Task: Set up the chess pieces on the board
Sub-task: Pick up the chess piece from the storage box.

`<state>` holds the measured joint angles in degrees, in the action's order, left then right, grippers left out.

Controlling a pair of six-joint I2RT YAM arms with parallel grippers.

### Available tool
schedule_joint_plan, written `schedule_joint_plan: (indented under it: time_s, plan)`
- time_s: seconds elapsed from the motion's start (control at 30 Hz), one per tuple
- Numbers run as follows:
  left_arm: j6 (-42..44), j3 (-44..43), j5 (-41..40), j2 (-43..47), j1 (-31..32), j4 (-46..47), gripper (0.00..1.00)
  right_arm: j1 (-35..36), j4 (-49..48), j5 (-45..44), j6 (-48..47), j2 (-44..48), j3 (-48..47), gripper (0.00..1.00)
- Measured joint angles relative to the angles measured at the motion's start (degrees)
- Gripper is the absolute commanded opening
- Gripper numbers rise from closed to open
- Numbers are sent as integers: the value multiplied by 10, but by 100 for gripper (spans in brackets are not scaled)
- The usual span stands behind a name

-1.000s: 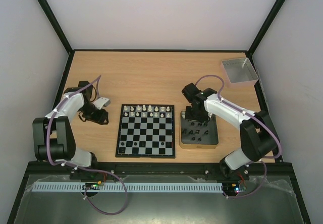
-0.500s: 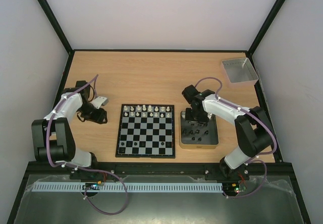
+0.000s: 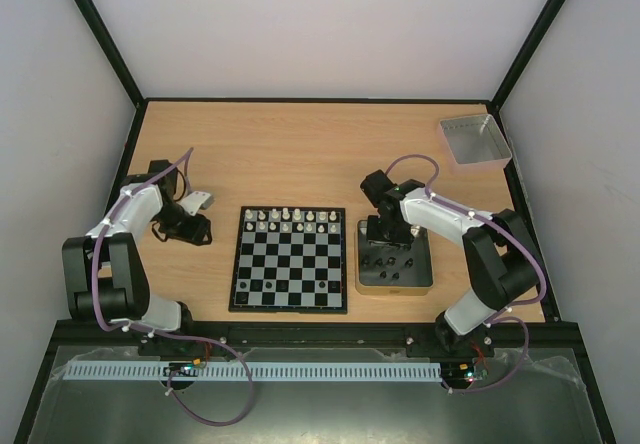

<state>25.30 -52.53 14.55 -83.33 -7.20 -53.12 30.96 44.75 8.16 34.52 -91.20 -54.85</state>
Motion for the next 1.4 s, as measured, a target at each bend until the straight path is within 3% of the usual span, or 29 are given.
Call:
schedule_joint_plan:
  time_s: [0.2, 0.6, 0.8, 0.97, 1.13, 1.4]
  plan:
    - [0, 0, 0, 0, -1, 0, 55, 0, 0, 0, -1, 0, 0, 3]
    - [0, 0, 0, 0, -2, 1, 55, 0, 21, -10, -3, 17, -3, 2]
    - [0, 0, 0, 0, -2, 1, 56, 15, 93, -19, -6, 68, -75, 2]
    - [0, 0, 0, 0, -2, 1, 56, 152, 153, -36, 12, 72, -199, 2]
    - [-1, 0, 0, 0, -3, 3, 58, 297, 179, -34, 33, 2, -313, 2]
    - [-5, 0, -2, 0, -11, 12, 72, 393, 201, -45, 15, -174, -452, 2]
